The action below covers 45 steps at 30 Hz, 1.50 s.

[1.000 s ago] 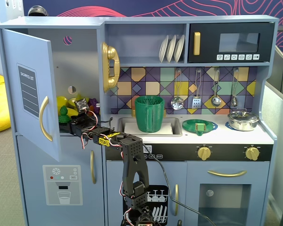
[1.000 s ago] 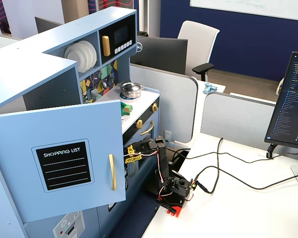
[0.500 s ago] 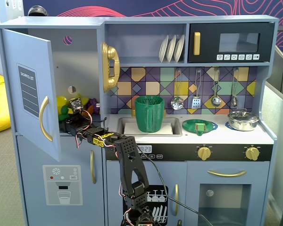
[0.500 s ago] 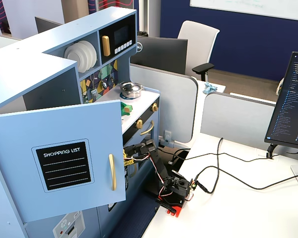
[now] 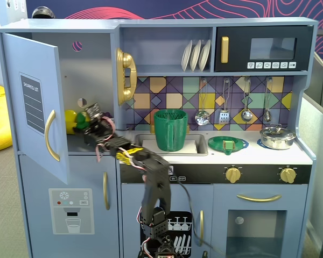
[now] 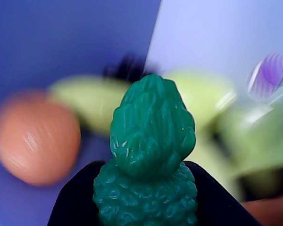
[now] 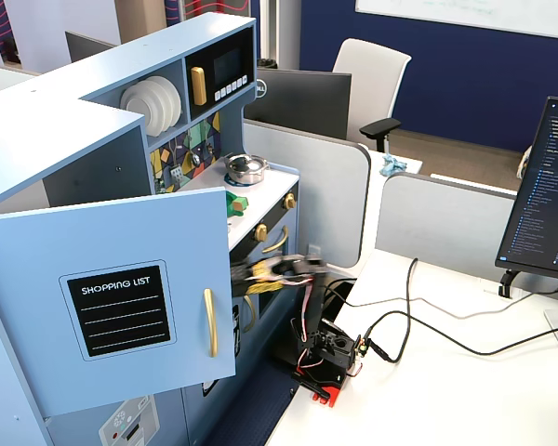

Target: Pick up the green pineapple from the left cabinet and place it in the green recipient

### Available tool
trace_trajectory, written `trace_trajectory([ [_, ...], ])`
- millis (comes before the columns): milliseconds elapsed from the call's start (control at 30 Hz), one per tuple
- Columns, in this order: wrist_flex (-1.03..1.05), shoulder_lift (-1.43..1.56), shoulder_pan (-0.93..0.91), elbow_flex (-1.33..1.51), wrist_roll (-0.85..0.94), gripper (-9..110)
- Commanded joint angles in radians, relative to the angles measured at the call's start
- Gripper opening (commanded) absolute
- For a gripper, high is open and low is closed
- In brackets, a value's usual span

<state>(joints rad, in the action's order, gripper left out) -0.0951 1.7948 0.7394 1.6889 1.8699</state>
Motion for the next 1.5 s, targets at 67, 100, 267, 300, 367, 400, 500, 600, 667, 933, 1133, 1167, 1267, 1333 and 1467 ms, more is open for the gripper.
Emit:
trace_trajectory([
  [67, 0.112, 0.537, -0.015, 0.281, -0.015, 0],
  [100, 0.129, 0.603, -0.025, 0.319, -0.017, 0],
  [267, 0.284, 0.864, -0.153, 0.413, -0.025, 0],
  [300, 0.321, 0.904, -0.192, 0.422, -0.028, 0],
  [367, 0.397, 0.953, -0.288, 0.422, -0.052, 0],
  [400, 0.426, 0.96, -0.341, 0.411, -0.072, 0],
  [500, 0.443, 0.914, -0.495, 0.364, -0.135, 0],
  [600, 0.414, 0.807, -0.595, 0.296, -0.15, 0],
  [667, 0.373, 0.712, -0.64, 0.239, -0.155, 0],
  [933, 0.33, 0.232, -0.784, -0.216, -0.176, 0],
  [1133, 0.367, -0.043, -0.818, -0.548, -0.156, 0],
  [1167, 0.377, -0.067, -0.818, -0.575, -0.147, 0],
  [1267, 0.387, -0.095, -0.801, -0.589, -0.129, 0],
  [1333, 0.383, -0.109, -0.793, -0.584, -0.12, 0],
  [1467, 0.371, -0.147, -0.784, -0.595, -0.118, 0],
])
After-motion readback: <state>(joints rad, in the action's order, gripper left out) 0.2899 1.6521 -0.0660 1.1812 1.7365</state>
